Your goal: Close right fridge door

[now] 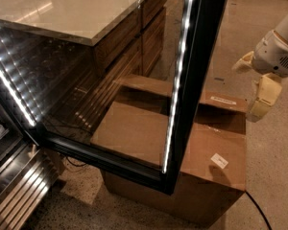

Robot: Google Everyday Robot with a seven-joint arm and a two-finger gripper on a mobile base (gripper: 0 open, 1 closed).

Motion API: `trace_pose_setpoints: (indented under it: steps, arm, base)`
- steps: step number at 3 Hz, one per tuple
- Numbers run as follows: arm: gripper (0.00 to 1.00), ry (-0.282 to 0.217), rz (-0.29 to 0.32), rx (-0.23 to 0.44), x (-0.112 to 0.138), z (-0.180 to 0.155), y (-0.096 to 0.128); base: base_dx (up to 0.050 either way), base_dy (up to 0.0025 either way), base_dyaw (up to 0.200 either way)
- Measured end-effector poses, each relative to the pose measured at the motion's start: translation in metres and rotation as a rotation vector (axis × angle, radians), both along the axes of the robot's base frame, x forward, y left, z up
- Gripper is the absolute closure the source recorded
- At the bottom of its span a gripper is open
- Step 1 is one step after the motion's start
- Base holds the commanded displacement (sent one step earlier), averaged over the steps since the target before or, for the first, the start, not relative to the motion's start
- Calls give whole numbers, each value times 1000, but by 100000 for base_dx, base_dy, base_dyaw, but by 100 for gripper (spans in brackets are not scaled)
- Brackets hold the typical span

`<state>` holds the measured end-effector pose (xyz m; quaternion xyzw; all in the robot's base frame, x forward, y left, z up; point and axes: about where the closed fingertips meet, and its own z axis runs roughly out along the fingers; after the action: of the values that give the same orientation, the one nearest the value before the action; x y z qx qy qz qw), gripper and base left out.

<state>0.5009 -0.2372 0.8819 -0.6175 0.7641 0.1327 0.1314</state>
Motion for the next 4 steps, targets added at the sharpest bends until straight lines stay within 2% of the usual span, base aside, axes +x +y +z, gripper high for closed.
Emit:
trace_pose_setpoints:
  steps: [1,2,3,4]
  arm:
    - [0,-60,63,89,15,9,15]
    - [0,-68,52,84,27,13,15]
    - [0,-18,18,97,60,11,17]
    - [0,24,-61,129,114,-8,20]
  base:
    - [0,0,0]
    - [0,0,0]
    - [0,0,0]
    - [0,0,0]
